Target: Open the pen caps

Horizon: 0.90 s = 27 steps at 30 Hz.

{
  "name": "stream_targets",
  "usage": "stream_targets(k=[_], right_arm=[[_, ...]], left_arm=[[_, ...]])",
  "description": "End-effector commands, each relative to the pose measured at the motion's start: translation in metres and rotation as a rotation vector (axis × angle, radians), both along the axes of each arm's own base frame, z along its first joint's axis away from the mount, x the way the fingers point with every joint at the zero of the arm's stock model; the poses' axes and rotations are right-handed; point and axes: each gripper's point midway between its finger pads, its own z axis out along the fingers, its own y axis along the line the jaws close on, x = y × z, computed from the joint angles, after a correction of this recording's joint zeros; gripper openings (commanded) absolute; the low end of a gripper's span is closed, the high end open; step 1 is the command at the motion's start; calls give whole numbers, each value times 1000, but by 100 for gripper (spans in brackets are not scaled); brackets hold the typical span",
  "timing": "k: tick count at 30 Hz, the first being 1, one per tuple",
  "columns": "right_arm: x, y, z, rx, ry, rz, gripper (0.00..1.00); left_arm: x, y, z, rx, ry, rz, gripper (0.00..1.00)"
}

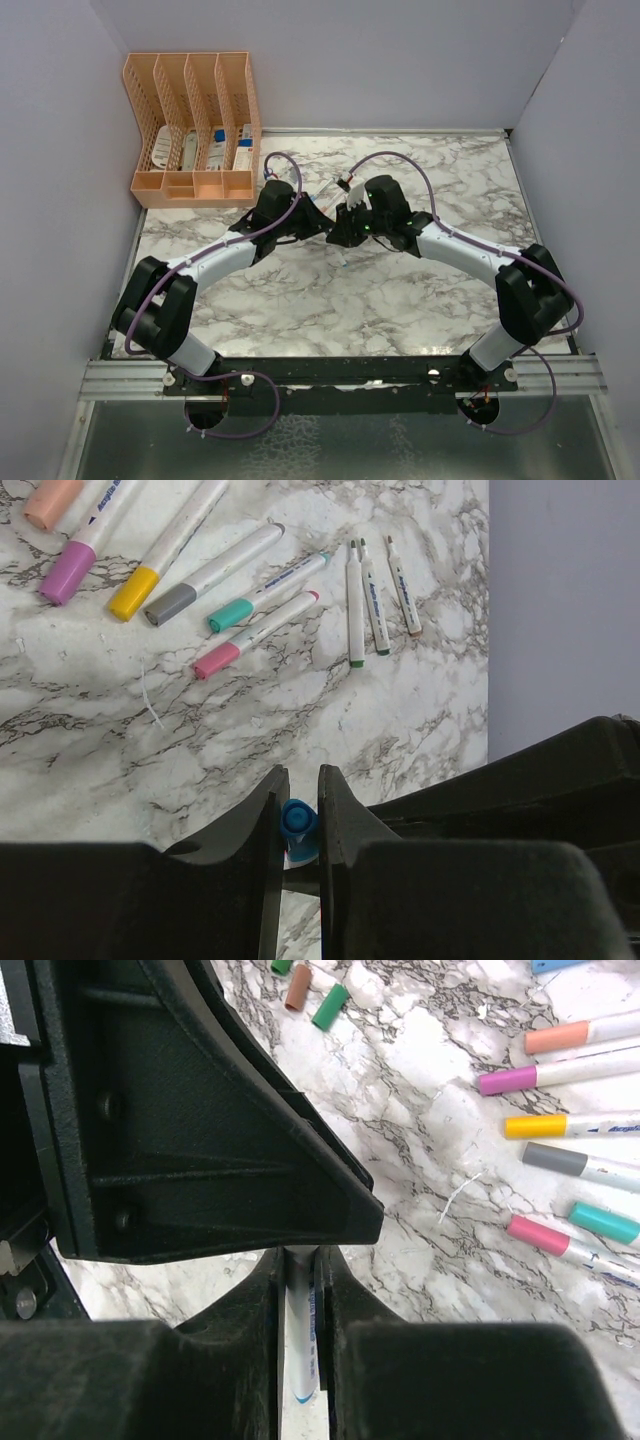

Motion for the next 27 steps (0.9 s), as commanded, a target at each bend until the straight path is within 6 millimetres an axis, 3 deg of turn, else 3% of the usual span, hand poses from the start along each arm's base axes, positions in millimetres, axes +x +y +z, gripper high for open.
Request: stream_targets(k=[1, 4, 9, 15, 19, 22, 27], right_arm=[[0, 18, 16, 63, -20, 40, 16], [0, 19, 13, 64, -10, 36, 27], [1, 20, 12, 73, -3, 34, 28], [0, 20, 15, 79, -8, 29, 4], [-2, 15, 13, 62, -8, 28, 1], [-11, 9, 7, 40, 9, 34, 1], [-34, -11, -9, 1, 44, 39, 1]], left_arm=[[6, -13, 41, -130, -92, 1, 0], [6, -14, 44, -141, -94, 0, 0], [4, -15, 49, -164, -94, -2, 0], [3, -12, 47, -161, -93, 10, 0], [7, -7, 44, -141, -97, 42, 0], [20, 5, 44, -107, -114, 86, 0], [68, 48, 48, -12, -162, 164, 0]])
